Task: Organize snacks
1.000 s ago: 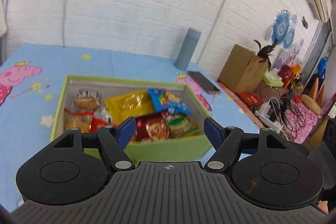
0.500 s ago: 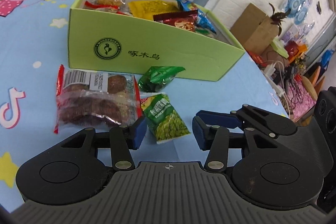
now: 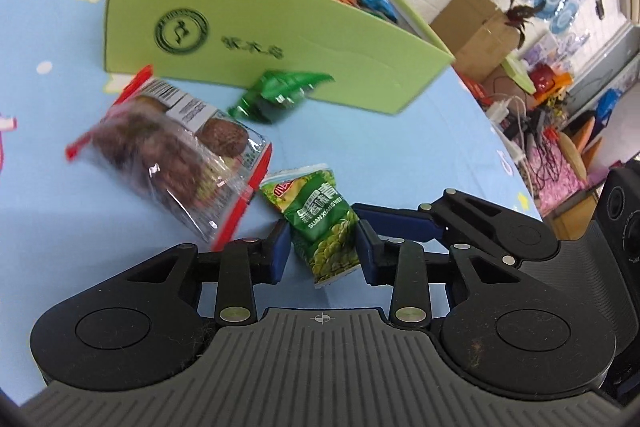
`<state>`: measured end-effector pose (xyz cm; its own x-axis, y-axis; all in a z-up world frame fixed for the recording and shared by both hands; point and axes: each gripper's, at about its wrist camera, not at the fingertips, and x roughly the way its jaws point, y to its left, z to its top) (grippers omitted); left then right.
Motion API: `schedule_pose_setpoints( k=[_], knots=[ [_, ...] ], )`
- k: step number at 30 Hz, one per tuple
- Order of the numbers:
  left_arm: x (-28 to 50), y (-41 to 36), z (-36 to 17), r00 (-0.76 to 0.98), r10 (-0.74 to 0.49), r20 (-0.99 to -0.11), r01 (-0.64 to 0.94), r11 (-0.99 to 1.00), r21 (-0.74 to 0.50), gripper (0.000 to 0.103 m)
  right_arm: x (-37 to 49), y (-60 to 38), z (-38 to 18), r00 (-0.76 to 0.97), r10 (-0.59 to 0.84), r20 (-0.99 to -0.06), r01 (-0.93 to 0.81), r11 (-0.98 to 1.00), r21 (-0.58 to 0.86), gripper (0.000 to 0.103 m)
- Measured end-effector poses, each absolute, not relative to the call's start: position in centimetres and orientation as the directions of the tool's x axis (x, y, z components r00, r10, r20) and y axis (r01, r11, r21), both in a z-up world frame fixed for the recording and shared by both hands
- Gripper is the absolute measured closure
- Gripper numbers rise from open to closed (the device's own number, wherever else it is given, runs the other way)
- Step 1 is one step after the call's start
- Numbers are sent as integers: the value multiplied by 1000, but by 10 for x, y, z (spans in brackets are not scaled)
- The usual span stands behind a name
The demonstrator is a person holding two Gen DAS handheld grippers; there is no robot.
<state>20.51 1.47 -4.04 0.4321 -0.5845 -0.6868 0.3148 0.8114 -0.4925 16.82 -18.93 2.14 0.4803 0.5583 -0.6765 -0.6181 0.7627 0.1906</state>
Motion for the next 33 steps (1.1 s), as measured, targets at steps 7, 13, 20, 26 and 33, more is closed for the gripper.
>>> schedule_pose_setpoints(
  k=[7, 13, 20, 26, 33],
  knots=[
    [150, -1, -44, 404, -625, -668, 337, 781, -527, 82, 115, -202, 29, 503, 528, -684, -626, 768, 133, 10],
    [133, 4, -31, 433, -615, -659, 350, 788, -506, 76, 91, -222, 37, 549, 501, -669, -589, 800, 115, 10],
    [140, 38, -4, 555, -552, -622, 311, 831, -461, 62, 77, -242, 38, 599, 478, -642, -517, 844, 146, 10],
    [168, 2, -7, 479, -595, -646, 426, 801, -422, 63, 55, -246, 33, 552, 576, -604, -484, 810, 331, 10],
    [185, -27, -28, 384, -611, -692, 463, 776, -429, 68, 77, -231, 19, 509, 587, -630, -481, 801, 356, 10]
  ],
)
